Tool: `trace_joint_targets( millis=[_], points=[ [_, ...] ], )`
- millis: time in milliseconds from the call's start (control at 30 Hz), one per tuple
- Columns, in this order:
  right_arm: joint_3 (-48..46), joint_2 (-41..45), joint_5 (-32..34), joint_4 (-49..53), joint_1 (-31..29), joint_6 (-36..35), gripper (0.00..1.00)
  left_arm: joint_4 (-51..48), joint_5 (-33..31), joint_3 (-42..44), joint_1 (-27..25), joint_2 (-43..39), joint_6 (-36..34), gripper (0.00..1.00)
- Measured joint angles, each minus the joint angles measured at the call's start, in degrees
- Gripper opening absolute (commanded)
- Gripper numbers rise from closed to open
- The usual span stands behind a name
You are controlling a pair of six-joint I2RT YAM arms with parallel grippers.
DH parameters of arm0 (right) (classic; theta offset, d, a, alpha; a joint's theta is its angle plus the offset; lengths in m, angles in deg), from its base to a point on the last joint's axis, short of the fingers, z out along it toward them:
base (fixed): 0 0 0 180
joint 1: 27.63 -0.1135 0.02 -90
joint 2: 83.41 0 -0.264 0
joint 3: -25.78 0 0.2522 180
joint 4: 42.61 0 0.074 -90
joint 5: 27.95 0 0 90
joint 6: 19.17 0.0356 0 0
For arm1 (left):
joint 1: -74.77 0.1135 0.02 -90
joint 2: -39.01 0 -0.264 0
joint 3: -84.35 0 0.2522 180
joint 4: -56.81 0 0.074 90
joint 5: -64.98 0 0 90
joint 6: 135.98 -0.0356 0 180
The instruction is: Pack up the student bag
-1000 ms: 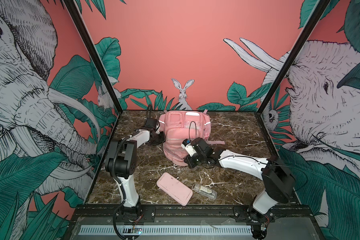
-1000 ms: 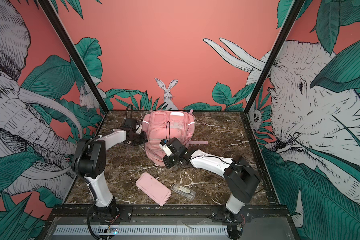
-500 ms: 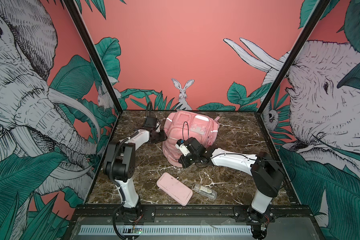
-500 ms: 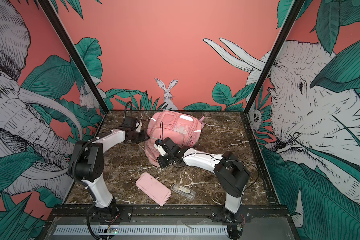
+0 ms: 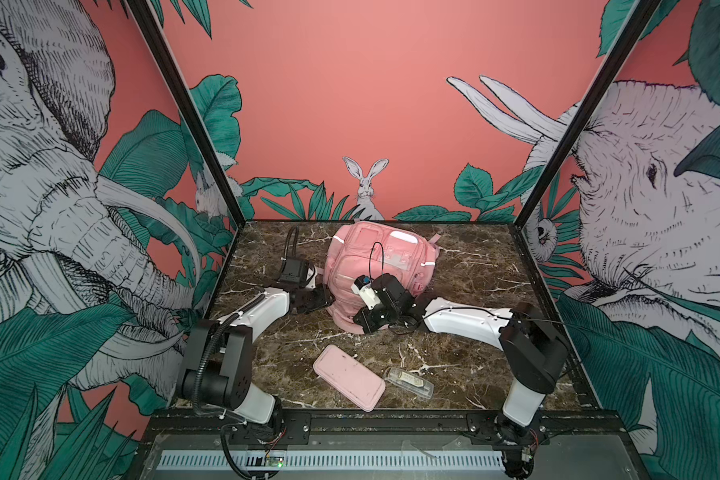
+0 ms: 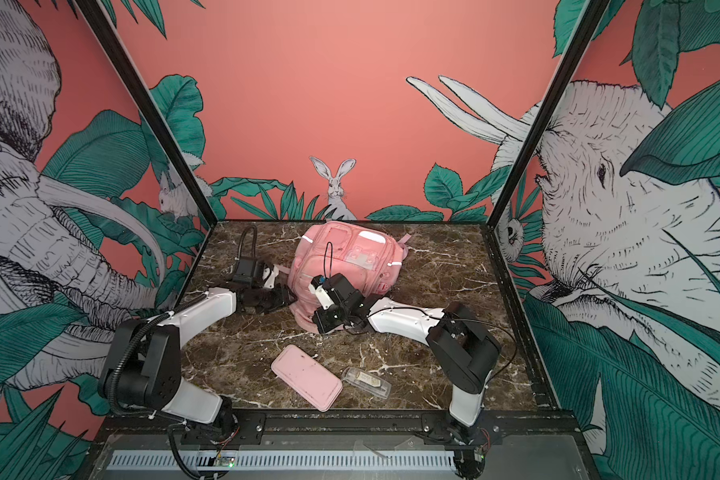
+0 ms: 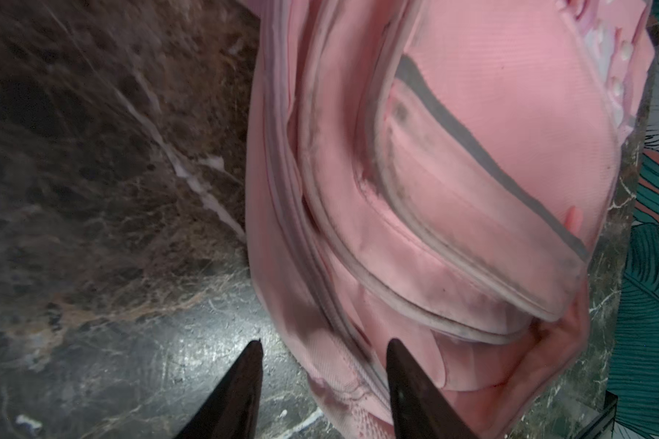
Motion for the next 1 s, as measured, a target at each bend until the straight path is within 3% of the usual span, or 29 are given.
trace_joint_targets(
  millis=[267, 500, 567, 800, 1000],
  points=[
    [1.05, -0.48, -1.62, -0.20, -0.02, 0.00, 0.00, 3.41, 0.61, 0.22, -3.04, 0.92, 2.69, 0.48],
    [1.03, -0.50, -1.03, 0.42, 0.00, -0.09, 0.00, 2.97, -1.36, 0.22, -3.63, 2.08, 3.17, 0.07],
    [1.01, -0.50, -0.61, 0.52, 0.11, -0.13, 0.00, 2.25, -1.86, 0.20, -3.72, 2.08, 2.78, 0.00],
    [-3.72, 3.15, 0.17, 0.59, 2.36, -0.90, 0.00, 0.81, -1.44, -0.02, -2.69, 1.90, 0.92, 0.00],
    [-10.34, 10.78, 0.59, 2.99, 7.34, -2.40, 0.00, -0.55, -0.28, -0.59, 1.27, 1.75, -0.90, 0.00]
  ],
)
